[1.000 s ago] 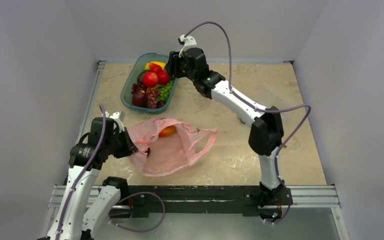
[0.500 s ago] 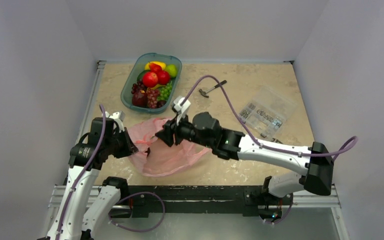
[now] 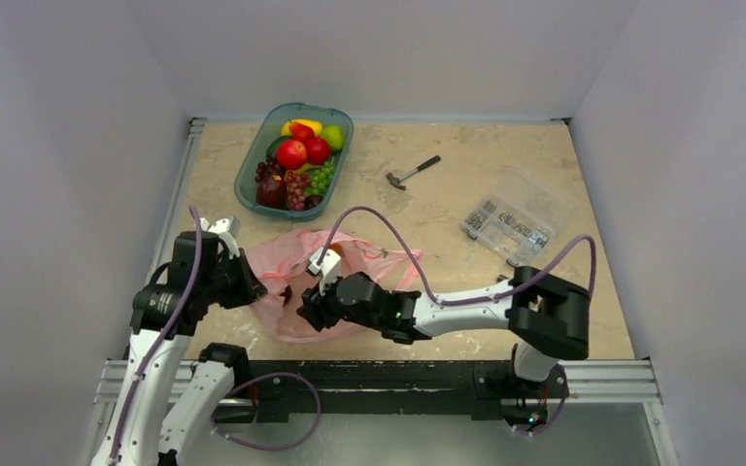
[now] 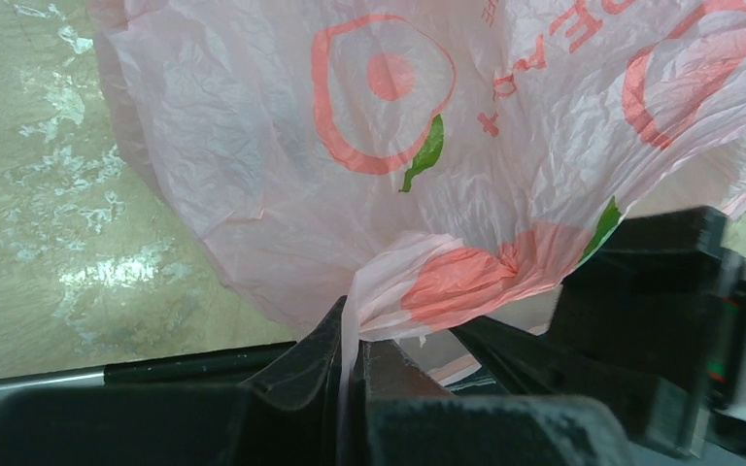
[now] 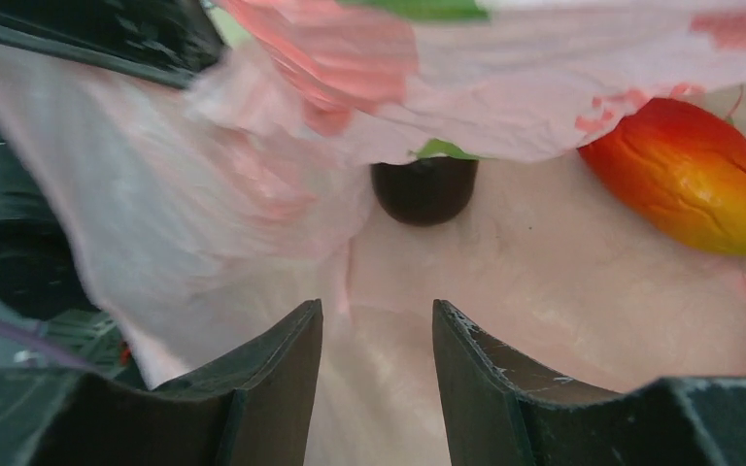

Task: Take the fake fruits out of the plastic bag
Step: Take out the fake fruit from the plastic bag.

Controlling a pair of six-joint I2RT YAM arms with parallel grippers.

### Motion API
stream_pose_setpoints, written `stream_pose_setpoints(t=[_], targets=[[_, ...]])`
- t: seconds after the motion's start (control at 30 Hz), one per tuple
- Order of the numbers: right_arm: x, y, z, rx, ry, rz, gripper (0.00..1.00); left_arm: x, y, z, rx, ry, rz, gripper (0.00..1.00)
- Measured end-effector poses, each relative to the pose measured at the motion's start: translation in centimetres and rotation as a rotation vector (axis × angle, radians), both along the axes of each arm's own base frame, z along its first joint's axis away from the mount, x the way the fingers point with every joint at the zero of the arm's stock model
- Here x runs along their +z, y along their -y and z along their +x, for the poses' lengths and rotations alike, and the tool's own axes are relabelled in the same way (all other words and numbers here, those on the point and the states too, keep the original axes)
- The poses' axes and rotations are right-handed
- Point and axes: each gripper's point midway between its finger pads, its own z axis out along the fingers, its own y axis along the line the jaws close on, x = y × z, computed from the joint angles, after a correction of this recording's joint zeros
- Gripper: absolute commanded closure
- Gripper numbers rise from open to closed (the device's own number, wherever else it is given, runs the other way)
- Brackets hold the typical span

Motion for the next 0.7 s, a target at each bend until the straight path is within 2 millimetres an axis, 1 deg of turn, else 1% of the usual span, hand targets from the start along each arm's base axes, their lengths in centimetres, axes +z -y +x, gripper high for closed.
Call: stream_pose_setpoints(t=[0.13, 0.23, 0.37, 0.43, 0.53, 0.7], targets=[[-3.8, -0.6, 1.2, -0.049, 0.017, -0.047, 0.46, 0.2, -0.1, -0.1, 0.003, 0.018, 0.001, 1.0], [-6.1, -0.7, 2.2, -0.088, 0.042, -0.079, 0.4, 0.3, -0.2, -0.1, 0.007, 0.023, 0.003, 1.0], [-7.8, -1.2, 3.3, -0.118, 0.086, -0.1, 0.26, 0.3, -0.1, -0.1, 0.011, 0.019, 0.0, 1.0], [-8.0, -1.6, 3.7, -0.123, 0.111, -0.095, 0.2, 0.2, -0.1, 0.0, 0.012, 0.017, 0.0, 1.0], [-7.7, -2.0, 4.2, -0.131, 0.146, -0.08, 0.14, 0.1, -0.1, 0.0, 0.012, 0.011, 0.002, 1.0], [-6.0, -3.9, 4.9, -0.124, 0.197, -0.028, 0.09, -0.1, -0.2, 0.0, 0.012, 0.004, 0.003, 1.0]])
